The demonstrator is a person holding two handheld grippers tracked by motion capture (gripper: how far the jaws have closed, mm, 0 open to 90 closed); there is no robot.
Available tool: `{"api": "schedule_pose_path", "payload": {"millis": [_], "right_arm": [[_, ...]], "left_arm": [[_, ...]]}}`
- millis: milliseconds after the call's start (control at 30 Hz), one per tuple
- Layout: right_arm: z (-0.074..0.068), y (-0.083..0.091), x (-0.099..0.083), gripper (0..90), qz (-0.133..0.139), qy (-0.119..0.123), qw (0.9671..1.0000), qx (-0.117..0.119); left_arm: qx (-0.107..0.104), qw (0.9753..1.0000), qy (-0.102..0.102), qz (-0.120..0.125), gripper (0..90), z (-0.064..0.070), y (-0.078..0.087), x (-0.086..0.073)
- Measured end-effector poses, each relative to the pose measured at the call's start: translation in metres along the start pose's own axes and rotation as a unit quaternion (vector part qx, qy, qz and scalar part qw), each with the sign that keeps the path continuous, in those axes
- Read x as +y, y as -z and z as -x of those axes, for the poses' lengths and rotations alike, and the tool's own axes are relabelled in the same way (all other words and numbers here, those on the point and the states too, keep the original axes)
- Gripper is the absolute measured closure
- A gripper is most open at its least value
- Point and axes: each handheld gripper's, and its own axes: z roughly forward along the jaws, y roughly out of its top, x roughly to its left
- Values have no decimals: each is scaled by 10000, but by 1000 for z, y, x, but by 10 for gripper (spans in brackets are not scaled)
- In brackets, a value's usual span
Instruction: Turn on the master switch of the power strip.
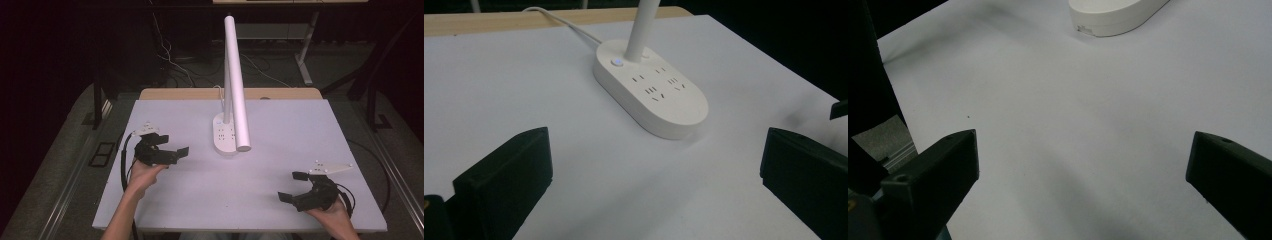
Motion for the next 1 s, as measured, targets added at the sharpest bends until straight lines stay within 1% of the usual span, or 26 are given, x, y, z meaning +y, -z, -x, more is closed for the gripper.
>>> {"api": "schedule_pose_path", "payload": {"millis": [100, 167, 233, 267, 367, 500, 567, 633, 800, 1000], "right_arm": [[0, 0, 0, 0, 11, 2, 10000, 2], [0, 0, 0, 0, 8, -17, 10000, 4], [0, 0, 0, 0, 8, -26, 10000, 4], [0, 0, 0, 0, 11, -30, 10000, 6], [-1, 1, 0, 0, 38, -16, 10000, 4], [-1, 1, 0, 0, 40, -65, 10000, 16], [-1, 1, 0, 0, 53, -73, 10000, 24], [-2, 1, -1, 0, 52, -81, 9999, 33], [-2, 1, -1, 0, 35, -83, 10000, 25], [-2, 2, -2, 0, 54, -74, 10000, 14]], "left_arm": [[-57, 10000, -7, -7, 0, 4, 1, -7], [-164, 9999, 8, -15, 0, 7, 1, -12], [-207, 9998, -28, -38, 0, 10, 2, -17], [-239, 9997, -15, -29, 0, 12, 2, -20], [-264, 9996, -74, -59, 0, 17, 3, -27], [-301, 9994, -151, -89, 0, 23, 5, -39], [-364, 9992, -153, -63, 0, 25, 5, -45], [-387, 9990, -174, -106, 0, 28, 5, -51], [-398, 9982, -362, -272, 0, 35, 4, -59], [-405, 9972, -441, -448, 0, 35, 0, -66]]}}
